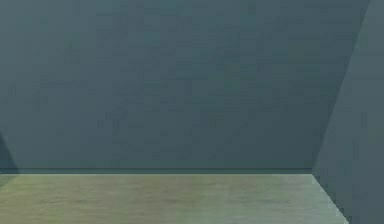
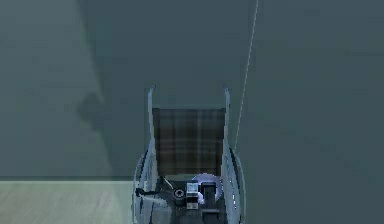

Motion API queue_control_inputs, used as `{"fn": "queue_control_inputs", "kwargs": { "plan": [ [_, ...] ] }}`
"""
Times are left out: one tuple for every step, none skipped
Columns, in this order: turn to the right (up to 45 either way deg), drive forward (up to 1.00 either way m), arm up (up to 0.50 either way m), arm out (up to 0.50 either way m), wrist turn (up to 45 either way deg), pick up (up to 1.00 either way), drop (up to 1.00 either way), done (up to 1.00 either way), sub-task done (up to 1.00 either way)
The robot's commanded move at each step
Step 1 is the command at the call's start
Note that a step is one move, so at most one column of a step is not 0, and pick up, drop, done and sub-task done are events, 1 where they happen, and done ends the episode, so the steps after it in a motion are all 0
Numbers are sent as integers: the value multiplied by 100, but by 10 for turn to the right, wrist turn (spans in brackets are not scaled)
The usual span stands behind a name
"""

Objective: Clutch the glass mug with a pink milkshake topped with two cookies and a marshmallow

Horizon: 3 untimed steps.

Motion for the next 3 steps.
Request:
{"fn": "queue_control_inputs", "kwargs": {
  "plan": [
    [0,0,-30,0,0,0,0,0,0],
    [0,0,0,0,0,100,0,0,0],
    [0,0,10,0,0,0,0,0,0]
  ]
}}
